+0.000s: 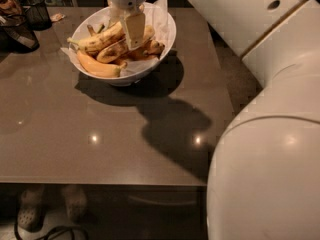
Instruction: Pick banana from white bowl
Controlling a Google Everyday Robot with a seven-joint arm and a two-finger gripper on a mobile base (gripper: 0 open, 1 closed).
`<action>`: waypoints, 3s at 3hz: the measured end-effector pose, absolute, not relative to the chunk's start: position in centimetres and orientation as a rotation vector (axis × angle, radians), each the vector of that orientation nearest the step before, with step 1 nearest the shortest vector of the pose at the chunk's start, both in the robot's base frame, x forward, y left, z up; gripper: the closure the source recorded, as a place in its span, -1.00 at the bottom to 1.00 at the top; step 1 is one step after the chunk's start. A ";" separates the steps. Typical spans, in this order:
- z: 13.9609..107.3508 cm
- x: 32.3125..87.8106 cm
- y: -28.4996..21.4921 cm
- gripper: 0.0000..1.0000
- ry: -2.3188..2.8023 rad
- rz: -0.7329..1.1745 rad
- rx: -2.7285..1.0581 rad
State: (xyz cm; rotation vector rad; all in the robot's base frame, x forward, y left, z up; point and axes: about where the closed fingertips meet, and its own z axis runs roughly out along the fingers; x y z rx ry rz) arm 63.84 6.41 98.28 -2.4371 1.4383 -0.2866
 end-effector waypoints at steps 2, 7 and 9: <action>96.9 64.4 6.8 0.10 1.452 -0.279 -2.462; 93.8 65.6 4.9 0.38 1.534 -0.261 -2.470; 94.3 64.4 3.3 1.00 1.600 -0.198 -2.400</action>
Offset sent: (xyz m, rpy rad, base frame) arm -0.0030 -0.0088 -0.0221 -0.0694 0.0781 -0.0164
